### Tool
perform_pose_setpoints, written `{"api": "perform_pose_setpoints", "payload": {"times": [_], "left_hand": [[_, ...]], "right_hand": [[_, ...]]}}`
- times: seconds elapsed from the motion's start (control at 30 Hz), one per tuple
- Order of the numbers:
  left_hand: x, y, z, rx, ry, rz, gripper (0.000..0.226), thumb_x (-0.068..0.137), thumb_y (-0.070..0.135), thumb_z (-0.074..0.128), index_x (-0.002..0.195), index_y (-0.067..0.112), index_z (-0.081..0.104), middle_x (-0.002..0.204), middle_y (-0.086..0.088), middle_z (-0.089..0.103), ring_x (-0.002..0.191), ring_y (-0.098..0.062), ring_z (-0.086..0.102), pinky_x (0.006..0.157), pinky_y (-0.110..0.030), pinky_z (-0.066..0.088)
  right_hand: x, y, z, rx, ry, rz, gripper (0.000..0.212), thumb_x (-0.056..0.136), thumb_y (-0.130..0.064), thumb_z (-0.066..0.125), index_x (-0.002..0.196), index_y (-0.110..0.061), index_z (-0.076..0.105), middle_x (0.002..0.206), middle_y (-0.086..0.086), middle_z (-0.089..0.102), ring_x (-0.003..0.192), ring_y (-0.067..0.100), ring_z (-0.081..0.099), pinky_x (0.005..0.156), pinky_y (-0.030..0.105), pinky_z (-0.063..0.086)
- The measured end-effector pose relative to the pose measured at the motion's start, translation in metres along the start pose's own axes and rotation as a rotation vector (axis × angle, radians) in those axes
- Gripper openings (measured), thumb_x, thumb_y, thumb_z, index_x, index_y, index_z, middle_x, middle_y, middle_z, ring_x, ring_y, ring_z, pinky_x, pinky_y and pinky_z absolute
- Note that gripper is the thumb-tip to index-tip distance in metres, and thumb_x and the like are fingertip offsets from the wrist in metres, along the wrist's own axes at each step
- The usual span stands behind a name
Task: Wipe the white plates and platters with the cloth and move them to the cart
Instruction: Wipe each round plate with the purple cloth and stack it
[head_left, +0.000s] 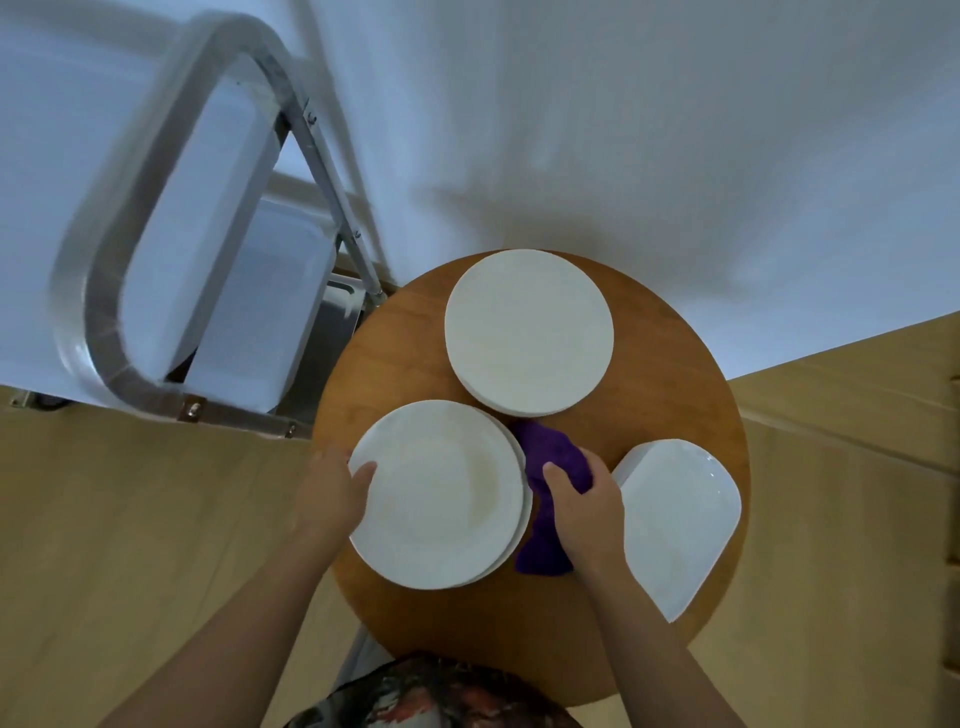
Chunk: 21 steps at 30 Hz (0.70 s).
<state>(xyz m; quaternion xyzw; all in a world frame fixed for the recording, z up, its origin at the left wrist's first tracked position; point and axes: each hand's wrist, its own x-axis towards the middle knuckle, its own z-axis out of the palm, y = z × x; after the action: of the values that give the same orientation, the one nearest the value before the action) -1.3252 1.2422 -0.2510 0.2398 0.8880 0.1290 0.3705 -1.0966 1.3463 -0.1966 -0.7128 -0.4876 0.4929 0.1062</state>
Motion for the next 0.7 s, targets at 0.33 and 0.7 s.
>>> {"api": "perform_pose_setpoints", "payload": {"times": [0.33, 0.7], "left_hand": [[-0.004, -0.007, 0.001, 0.039, 0.135, 0.045, 0.032, 0.101, 0.026, 0.035, 0.088, 0.008, 0.058, 0.071, -0.002, 0.053, 0.070, -0.021, 0.057, 0.064, -0.032, 0.047], [-0.003, 0.014, 0.001, 0.213, 0.051, 0.045, 0.027, 0.095, 0.023, 0.053, 0.117, 0.006, 0.053, 0.113, -0.012, 0.059, 0.096, -0.027, 0.062, 0.081, -0.036, 0.054]], "right_hand": [[-0.033, 0.004, 0.011, 0.128, 0.078, 0.011, 0.044, 0.091, -0.033, 0.056, 0.133, -0.027, 0.044, 0.129, -0.005, 0.053, 0.112, 0.017, 0.051, 0.088, 0.031, 0.046], [-0.047, 0.009, 0.015, 0.162, 0.082, 0.037, 0.044, 0.091, -0.028, 0.059, 0.132, -0.026, 0.043, 0.125, -0.003, 0.054, 0.105, 0.016, 0.054, 0.082, 0.032, 0.052]]}}
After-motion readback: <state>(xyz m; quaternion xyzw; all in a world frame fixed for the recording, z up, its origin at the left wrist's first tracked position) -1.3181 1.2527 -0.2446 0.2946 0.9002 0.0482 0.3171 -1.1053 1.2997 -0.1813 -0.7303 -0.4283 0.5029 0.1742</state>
